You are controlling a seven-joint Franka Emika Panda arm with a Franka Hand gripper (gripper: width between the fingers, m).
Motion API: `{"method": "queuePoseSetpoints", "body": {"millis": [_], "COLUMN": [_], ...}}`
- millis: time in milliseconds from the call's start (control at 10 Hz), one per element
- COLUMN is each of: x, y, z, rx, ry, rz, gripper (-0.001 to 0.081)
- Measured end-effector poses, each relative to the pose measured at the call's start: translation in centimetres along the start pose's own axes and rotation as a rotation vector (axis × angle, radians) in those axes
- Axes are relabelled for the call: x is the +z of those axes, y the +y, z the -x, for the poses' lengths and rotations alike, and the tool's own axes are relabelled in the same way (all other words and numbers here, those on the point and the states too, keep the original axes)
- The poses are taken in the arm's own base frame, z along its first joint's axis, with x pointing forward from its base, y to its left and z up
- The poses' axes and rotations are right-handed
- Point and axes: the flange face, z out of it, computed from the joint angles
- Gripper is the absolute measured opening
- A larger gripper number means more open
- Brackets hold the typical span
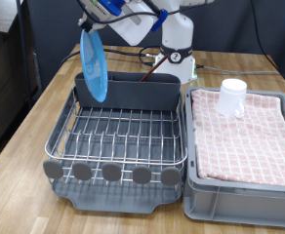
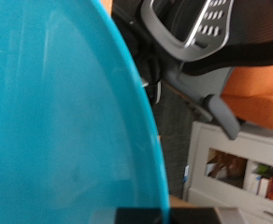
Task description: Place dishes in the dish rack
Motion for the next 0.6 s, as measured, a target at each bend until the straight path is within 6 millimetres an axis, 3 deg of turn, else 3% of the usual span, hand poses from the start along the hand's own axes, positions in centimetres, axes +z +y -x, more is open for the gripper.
{"method": "queuePoseSetpoints", "body": {"millis": [600], "x": [3.0], "y": [-2.2], "z": [-3.0], "rx": [-0.069], "ry": [0.065], "rz": [0.052], "gripper": [0.0017]}}
